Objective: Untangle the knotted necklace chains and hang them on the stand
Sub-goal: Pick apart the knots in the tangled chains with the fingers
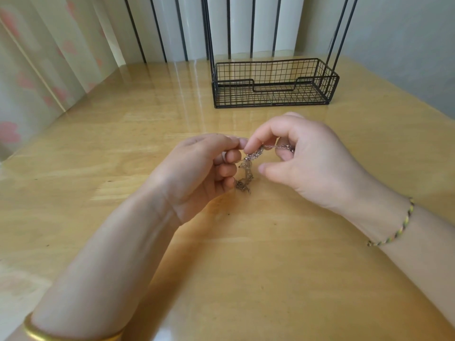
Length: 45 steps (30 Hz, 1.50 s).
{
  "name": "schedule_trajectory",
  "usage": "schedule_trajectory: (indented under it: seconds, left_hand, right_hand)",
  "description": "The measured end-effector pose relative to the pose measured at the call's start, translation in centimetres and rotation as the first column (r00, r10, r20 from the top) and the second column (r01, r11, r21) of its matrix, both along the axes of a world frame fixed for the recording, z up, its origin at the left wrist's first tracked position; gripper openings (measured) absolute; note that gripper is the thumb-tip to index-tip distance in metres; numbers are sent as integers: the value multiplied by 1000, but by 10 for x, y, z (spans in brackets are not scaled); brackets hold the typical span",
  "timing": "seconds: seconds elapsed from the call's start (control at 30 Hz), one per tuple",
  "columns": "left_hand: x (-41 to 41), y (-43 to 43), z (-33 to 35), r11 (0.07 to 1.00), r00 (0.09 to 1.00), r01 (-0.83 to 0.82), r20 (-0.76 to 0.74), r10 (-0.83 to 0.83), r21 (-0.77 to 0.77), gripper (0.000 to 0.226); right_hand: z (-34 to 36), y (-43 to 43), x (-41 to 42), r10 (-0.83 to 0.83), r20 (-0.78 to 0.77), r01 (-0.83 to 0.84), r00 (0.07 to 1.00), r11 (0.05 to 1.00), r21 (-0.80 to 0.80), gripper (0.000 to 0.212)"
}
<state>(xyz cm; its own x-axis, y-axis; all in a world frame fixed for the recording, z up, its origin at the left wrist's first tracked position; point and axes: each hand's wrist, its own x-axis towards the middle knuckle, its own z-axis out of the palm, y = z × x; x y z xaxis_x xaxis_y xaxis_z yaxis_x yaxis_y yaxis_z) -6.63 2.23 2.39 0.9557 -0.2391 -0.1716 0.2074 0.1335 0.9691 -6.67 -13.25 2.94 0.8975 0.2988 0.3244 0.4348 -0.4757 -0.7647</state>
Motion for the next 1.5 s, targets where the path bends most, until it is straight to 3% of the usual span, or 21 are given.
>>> schedule_trajectory:
  seconds: [0.13,0.23,0.43,0.63,0.77,0.9,1.03,1.13,1.23,1.33,1.43,1.5]
  left_hand:
    - [0,0,1,1000,1000,-11,-4,11,12,18]
    - [-1,-1,0,997,998,-52,24,51,51,22]
    - [-2,-2,-2,978,989,-113,114,94,177,28]
    - [-4,-6,-3,939,984,-141,152,97,313,17]
    - [-2,-8,-5,932,964,-231,199,179,280,20]
    - [-2,-8,-4,926,937,-312,231,263,211,19]
    - [-4,-11,-6,928,937,-297,254,239,224,19]
    - [-3,-9,-8,928,943,-284,244,225,242,16]
    - [-2,-10,-9,925,959,-257,194,208,279,10]
    - [-2,-11,-10,937,965,-245,158,210,248,15]
    - [-2,-11,-8,943,968,-226,168,189,244,19]
    - [-2,-10,-9,925,958,-250,213,193,286,19]
  right_hand:
    - [-5,2,2,-38,100,44,994,997,-60,24]
    - [-4,1,2,-26,82,26,996,1000,5,17]
    - [-3,-3,3,83,-202,9,976,909,418,11]
    - [-8,-1,6,95,-323,121,942,800,587,11]
    - [-6,-3,6,21,-241,94,970,885,456,20]
    - [-2,-3,5,-37,-115,55,993,985,163,26]
    - [-4,2,3,-117,43,121,992,986,-118,22]
    - [-4,4,2,-155,98,168,983,974,-152,14]
    - [-4,3,4,-187,83,188,979,982,-6,11]
    - [-5,2,6,-167,-70,179,984,948,264,15]
    - [-5,3,7,-14,-326,212,945,784,583,14]
    - [-5,2,9,128,-434,247,892,665,705,16]
